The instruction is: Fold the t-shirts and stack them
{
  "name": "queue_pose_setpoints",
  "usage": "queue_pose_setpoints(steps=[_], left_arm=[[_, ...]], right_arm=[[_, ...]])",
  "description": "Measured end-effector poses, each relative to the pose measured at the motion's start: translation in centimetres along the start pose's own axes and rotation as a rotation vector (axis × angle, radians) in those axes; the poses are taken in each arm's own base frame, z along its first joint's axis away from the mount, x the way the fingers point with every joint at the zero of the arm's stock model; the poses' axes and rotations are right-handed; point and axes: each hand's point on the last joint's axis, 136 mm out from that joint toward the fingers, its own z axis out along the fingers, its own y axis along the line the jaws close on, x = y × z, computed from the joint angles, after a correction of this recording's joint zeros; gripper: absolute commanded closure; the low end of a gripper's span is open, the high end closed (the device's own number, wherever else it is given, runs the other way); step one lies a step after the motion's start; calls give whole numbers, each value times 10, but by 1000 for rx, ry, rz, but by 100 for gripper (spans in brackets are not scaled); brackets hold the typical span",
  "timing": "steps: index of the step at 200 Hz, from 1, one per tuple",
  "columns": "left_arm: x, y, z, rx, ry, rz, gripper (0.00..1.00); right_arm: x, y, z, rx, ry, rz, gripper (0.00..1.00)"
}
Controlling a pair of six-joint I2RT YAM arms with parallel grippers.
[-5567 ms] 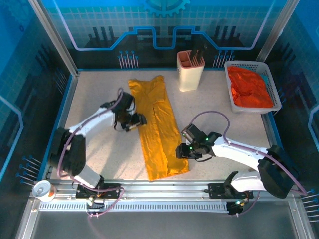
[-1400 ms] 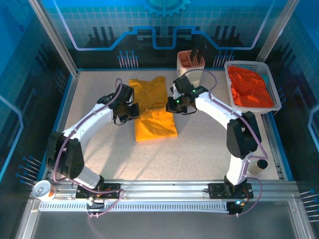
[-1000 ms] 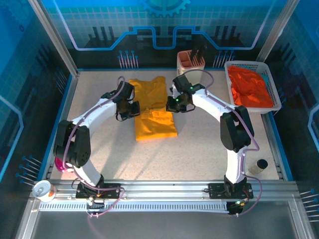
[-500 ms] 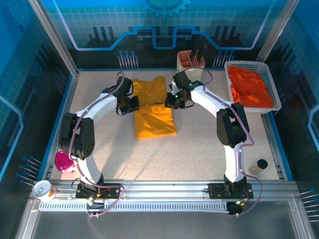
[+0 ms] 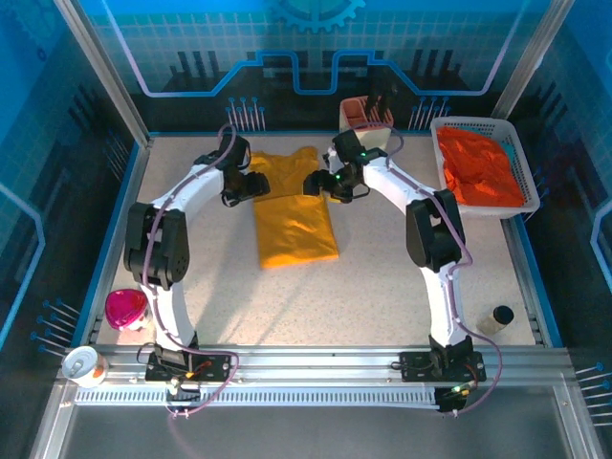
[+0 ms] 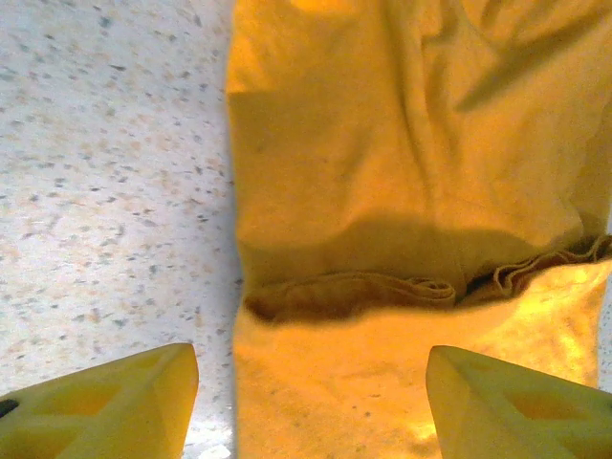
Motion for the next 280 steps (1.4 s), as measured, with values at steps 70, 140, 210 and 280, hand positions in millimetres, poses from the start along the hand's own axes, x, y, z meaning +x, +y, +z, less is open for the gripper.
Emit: queue_pose_setpoints(steps=[70, 140, 210, 280], left_arm=[[95, -30, -43, 166, 81, -59, 38], [194, -38, -14, 237, 250, -114, 41], [212, -28, 10, 253, 278, -154, 43], [241, -10, -10, 243, 307, -159, 44]], right_arm=[[76, 9, -34, -110, 55, 96, 16], [132, 26, -2, -278, 122, 162, 18], [150, 14, 16, -338, 100, 209, 20], [177, 15, 10, -322, 94, 195, 20]])
